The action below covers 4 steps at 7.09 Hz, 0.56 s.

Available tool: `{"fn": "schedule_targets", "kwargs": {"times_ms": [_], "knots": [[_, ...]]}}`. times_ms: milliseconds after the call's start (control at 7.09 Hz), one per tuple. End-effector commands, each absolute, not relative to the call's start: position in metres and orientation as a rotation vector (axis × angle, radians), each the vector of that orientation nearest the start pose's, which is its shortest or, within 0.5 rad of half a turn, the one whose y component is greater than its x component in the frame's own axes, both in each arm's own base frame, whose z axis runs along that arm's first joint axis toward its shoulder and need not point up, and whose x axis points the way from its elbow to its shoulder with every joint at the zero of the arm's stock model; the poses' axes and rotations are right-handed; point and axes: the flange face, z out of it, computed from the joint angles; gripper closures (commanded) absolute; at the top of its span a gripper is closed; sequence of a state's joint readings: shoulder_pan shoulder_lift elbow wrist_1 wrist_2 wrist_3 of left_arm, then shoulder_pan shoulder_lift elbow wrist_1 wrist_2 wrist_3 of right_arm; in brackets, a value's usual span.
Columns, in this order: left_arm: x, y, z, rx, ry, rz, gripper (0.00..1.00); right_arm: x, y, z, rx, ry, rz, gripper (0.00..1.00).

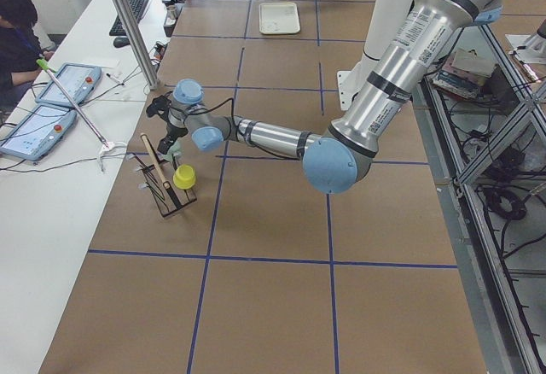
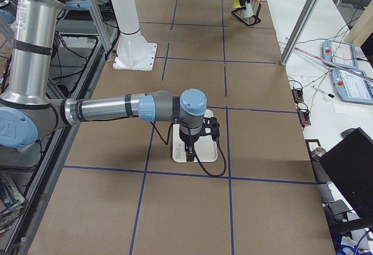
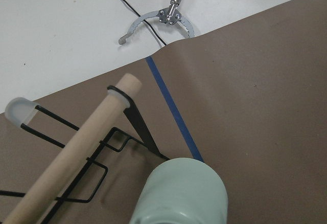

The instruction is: Left arm grabs green cup and hands to right arm on tray

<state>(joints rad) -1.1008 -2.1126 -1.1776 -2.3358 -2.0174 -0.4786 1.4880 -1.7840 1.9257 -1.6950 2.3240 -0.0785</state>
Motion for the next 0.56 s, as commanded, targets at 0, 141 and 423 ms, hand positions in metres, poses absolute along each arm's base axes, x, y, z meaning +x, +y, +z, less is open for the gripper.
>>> {"fn": "schedule_targets", "kwargs": {"times_ms": [0, 141, 423], "knots": [[0.2564, -0.7002, 0.4483, 0.601, 0.776, 0.196, 0.0, 0.0319, -0.4033, 0.5937, 0.014, -0.754, -0.16, 0.0], [0.2568, -0.7009, 0.4495, 0.598, 0.775, 0.196, 0.02, 0.0319, -0.4033, 0.5937, 0.015, -0.754, -0.161, 0.0], [0.2571, -0.7015, 0.4547, 0.587, 0.77, 0.193, 0.14, 0.0319, -0.4033, 0.5937, 0.015, -0.754, -0.161, 0.0]]}}
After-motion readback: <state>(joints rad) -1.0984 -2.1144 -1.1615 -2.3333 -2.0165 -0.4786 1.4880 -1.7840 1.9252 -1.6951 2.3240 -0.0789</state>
